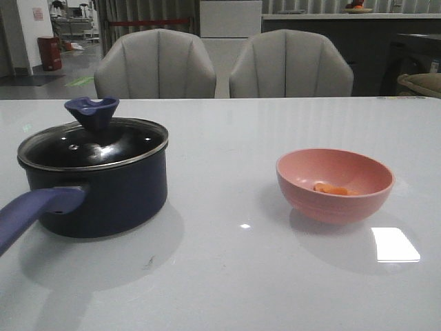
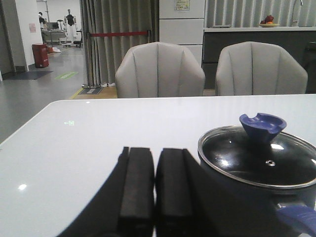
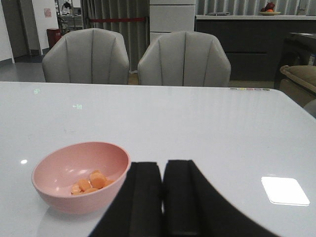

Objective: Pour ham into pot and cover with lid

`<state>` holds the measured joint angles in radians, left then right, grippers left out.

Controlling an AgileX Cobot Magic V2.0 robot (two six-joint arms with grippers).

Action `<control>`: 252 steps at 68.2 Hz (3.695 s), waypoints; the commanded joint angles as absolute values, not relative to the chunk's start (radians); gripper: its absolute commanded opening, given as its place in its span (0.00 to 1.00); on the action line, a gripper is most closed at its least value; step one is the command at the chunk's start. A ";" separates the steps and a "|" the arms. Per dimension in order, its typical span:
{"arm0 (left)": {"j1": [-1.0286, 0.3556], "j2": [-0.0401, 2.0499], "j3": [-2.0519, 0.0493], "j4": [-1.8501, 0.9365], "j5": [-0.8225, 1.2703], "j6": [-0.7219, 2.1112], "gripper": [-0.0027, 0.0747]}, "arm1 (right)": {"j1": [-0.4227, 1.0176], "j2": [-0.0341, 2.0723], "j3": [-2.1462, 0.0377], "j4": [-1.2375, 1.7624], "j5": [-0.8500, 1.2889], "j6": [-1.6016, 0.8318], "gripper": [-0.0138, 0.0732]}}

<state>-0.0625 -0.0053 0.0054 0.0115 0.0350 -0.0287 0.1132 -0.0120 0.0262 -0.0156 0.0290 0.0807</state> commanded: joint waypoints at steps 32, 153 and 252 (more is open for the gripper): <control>-0.063 -0.023 0.026 0.008 -0.044 -0.039 0.18 | 0.107 -0.030 0.022 -0.015 -0.050 0.073 0.34; -0.063 0.213 -0.333 -0.148 0.141 -0.041 0.43 | 0.107 -0.030 0.022 -0.015 -0.050 0.073 0.34; -0.320 1.327 -1.141 -0.127 0.646 -0.114 0.88 | 0.107 -0.030 0.022 -0.015 -0.050 0.073 0.34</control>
